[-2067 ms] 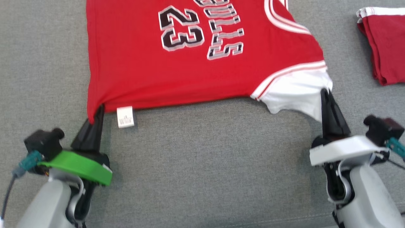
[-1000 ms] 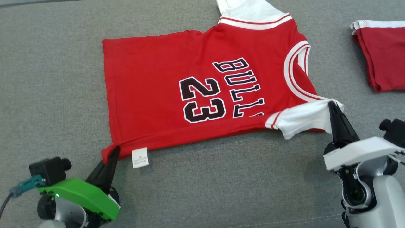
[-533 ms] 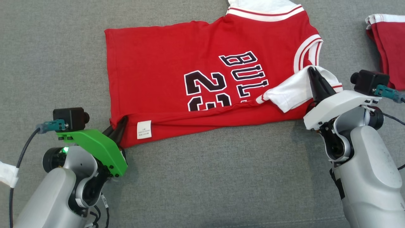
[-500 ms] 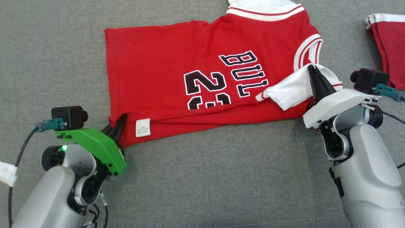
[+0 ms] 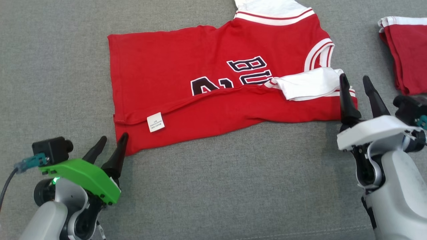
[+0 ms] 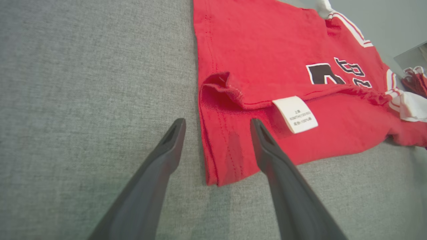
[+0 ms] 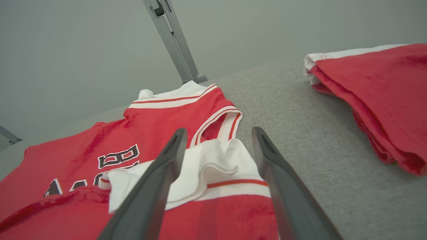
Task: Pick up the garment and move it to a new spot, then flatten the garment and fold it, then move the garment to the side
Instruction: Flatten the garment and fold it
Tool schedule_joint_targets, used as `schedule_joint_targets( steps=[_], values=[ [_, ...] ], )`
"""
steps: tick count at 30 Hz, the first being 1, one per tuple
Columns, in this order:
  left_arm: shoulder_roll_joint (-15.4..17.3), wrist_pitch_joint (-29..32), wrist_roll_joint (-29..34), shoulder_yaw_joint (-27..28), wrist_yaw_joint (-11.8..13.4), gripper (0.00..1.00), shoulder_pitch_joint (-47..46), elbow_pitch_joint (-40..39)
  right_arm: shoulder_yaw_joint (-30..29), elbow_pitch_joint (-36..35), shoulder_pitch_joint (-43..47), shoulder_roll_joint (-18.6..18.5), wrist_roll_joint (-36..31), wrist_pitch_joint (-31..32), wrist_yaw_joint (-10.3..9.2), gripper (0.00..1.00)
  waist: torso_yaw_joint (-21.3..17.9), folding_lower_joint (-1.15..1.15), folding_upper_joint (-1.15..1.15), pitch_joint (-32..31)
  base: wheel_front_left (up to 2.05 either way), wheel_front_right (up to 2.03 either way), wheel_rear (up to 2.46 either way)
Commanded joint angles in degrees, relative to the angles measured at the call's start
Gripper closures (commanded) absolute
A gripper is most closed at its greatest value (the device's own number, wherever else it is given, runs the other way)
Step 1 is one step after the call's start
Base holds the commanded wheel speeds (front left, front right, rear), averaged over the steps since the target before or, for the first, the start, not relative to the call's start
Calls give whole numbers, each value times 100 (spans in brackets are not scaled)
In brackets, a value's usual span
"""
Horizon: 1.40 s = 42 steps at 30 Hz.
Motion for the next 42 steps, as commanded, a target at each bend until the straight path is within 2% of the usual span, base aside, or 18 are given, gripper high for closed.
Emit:
schedule_joint_targets(
  steps=[1,6,12,19,27,28,29,30,31,32,38,42],
  values=[
    [48,-85,-84,94,74,0,262,-194,-30,-222,277,-65,30,-22,-5,0,-22,0,5,-27,0,0,0],
    [56,-122,-321,237,281,0,900,-715,-130,-989,1083,-152,-120,349,-5,0,-13,0,5,33,0,0,0],
    [-80,-22,-412,203,359,0,786,-737,-207,-1473,1466,-201,-294,942,-5,0,16,0,5,139,0,0,0],
    [-271,199,-567,46,225,0,455,-398,-176,-1497,1358,-193,-488,1530,-5,0,35,0,5,184,0,0,0],
    [-364,374,-685,-73,56,0,299,-157,-290,-1318,1236,-281,-466,1777,-5,0,50,0,5,213,0,0,0],
    [-372,389,-700,-99,28,58,296,-134,-260,-1275,1211,-311,-466,1819,-5,0,49,0,5,214,0,0,0],
    [-372,389,-700,-99,28,58,296,-134,-260,-1275,1211,-311,-466,1819,-5,0,49,0,5,214,0,0,0],
    [-384,407,-726,-115,-23,97,293,-112,-201,-1239,1190,-342,-445,1874,-5,38,48,0,5,213,0,0,0],
    [-385,441,-749,-142,-80,100,280,-92,-158,-1201,1157,-343,-348,1913,-5,76,46,0,5,208,0,0,0],
    [-369,454,-770,-158,-139,100,267,-69,-101,-1171,1118,-324,-193,1988,-5,100,44,0,5,195,0,0,0],
    [-51,666,-1068,39,-391,100,329,-167,123,-1215,892,-829,592,2624,-5,100,4,0,5,23,0,0,0],
    [274,942,-1256,99,-543,100,548,-528,88,-1557,1027,-1412,1115,3271,-5,100,25,0,5,-132,0,0,0]
  ],
)
